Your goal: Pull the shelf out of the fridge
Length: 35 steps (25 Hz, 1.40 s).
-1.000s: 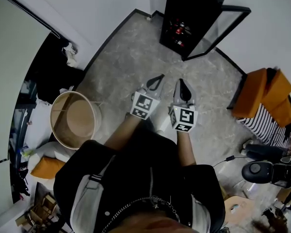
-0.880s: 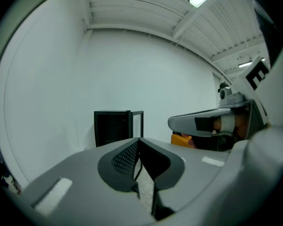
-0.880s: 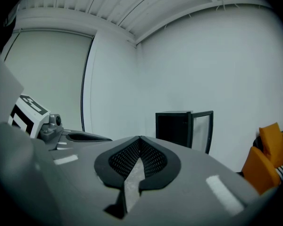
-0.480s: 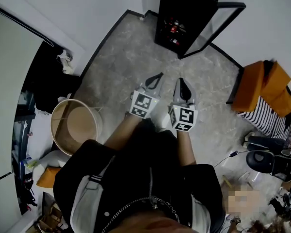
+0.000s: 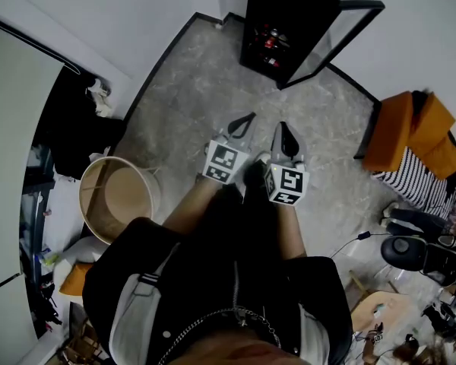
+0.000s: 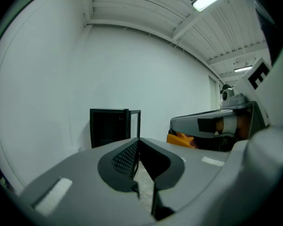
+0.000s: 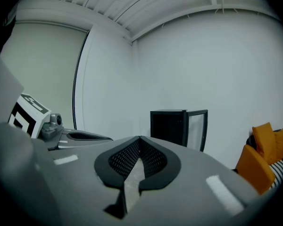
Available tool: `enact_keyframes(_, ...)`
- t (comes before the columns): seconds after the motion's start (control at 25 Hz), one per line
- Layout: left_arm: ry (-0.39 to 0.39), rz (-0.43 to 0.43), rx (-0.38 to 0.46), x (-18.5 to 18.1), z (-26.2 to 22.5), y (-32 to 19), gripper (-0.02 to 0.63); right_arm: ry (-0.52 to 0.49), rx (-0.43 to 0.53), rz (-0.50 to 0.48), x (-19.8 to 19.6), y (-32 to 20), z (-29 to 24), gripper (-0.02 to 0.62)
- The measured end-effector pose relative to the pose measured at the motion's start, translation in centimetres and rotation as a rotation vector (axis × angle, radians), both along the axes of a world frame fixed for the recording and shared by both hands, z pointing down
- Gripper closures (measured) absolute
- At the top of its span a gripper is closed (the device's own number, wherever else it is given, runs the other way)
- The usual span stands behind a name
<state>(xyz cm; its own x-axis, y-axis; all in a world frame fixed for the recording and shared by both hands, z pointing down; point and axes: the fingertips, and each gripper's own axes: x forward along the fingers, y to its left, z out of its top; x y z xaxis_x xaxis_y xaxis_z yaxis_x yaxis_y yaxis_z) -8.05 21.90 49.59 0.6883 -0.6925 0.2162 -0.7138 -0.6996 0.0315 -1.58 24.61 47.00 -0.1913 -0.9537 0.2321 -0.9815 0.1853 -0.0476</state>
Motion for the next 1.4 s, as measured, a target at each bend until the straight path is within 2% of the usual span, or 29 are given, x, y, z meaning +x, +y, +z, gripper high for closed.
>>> enact_keyframes(0.44,-0.022,-0.024,0.014,0.3,-0.2,-4.3,0.595,-0.026,0.039,-0.056,-0.5,-5.4,-0.7,0.594)
enact_keyframes(1.04,-0.039,-0.048,0.027,6.1,-1.7,-14.2,0.595,-0.04,0.058,-0.09,5.3,-15.7,-2.2,0.594)
enact_keyframes(1.4,-0.051,-0.079,0.012,9.7,-1.2,-17.6,0.595,-0.057,0.061,-0.118,8.8,-19.3,-2.1,0.594)
